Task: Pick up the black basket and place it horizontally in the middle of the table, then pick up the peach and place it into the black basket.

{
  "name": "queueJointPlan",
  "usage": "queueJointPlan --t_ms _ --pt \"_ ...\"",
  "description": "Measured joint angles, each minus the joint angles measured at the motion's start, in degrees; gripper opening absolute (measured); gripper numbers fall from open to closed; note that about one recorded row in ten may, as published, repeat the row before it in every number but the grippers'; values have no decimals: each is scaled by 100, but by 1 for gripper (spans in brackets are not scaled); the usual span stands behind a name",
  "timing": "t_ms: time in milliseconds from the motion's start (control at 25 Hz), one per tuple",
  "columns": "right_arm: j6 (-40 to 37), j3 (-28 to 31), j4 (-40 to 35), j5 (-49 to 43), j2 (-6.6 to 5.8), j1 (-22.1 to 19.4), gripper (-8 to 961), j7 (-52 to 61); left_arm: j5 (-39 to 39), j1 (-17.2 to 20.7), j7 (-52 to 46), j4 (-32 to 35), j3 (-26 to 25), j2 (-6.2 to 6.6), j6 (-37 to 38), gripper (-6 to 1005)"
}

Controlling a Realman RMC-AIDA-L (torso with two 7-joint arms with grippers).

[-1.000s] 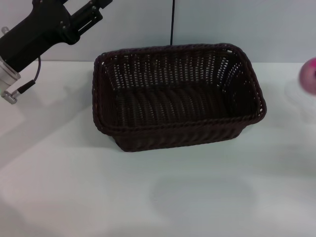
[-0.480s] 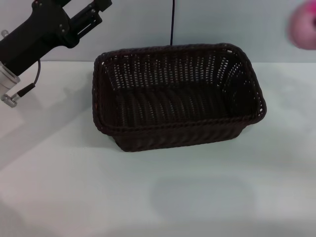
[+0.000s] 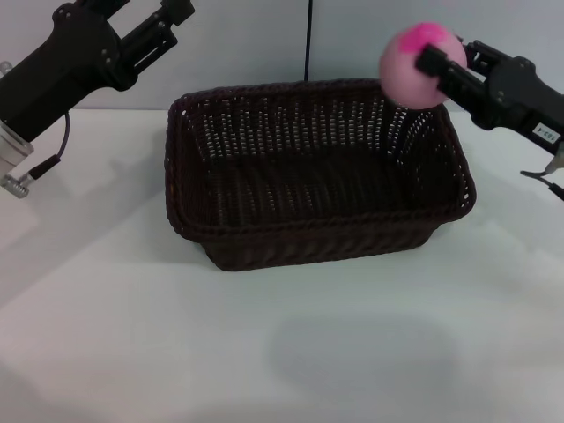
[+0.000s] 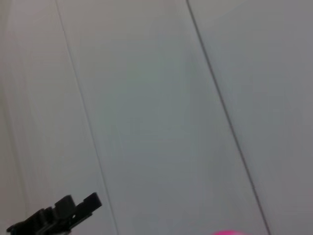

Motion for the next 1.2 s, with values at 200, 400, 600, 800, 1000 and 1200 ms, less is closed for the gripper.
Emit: queueJointPlan --t_ms 200,400,600,800,1000,1200 --pt "-29 35 -45 53 6 -66 378 3 -25 10 5 -3 -1 2 9 628" --pt "-40 41 -66 81 12 -147 569 6 -26 9 9 -3 -1 4 13 622" --pt "-110 47 -75 265 14 -328 684 1 -71 11 16 -49 -1 4 54 616" --pt "-190 47 -224 887 74 -792 697 -86 -78 43 18 -55 -1 3 91 611" --pt "-193 46 -158 1969 124 -1390 696 -468 -351 201 217 -132 -1 1 219 605" --pt "-131 153 428 3795 128 -2075 696 -1311 -972 361 870 -584 -25 5 297 599"
